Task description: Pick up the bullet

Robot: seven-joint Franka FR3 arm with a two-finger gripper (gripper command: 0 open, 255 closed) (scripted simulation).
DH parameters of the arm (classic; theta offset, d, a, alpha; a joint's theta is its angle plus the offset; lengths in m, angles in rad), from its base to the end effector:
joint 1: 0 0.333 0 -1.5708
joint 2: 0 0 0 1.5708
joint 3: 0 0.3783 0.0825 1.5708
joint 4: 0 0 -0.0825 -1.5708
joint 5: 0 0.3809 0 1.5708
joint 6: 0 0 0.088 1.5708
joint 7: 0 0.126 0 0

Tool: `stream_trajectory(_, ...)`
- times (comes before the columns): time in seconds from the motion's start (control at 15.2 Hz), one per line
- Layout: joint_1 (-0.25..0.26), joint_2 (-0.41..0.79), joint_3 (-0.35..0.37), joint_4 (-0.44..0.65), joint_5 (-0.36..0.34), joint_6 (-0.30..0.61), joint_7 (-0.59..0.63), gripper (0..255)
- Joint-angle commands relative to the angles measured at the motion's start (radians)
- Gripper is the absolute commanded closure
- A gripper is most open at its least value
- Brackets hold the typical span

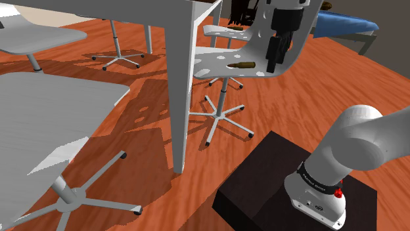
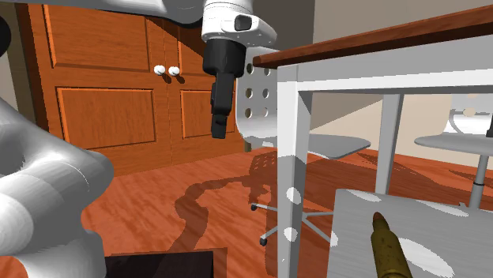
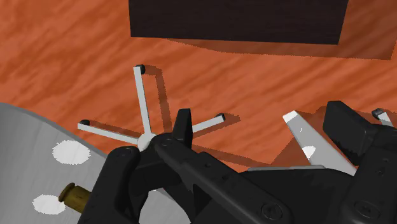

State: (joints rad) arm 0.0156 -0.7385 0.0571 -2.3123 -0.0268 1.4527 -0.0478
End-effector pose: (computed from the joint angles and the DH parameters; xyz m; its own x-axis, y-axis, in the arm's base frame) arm 0.2590 0.0222 0.6137 0.9875 0.0971 -0.1243 0.1051 -0.9927 0.0593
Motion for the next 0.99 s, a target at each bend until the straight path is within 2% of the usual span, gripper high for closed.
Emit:
stream_trajectory(0.0,0.0,0.0,0.0,0.0,0.0,0.0,0.0,0)
stream_trajectory(0.53,0.035,0.129,-0.205,0.019,-0.132,0.165,-0.424,0)
stream_trajectory(0.92,0.075,0.302,-0.341,0.112,-0.16,0.29,-0.735,0)
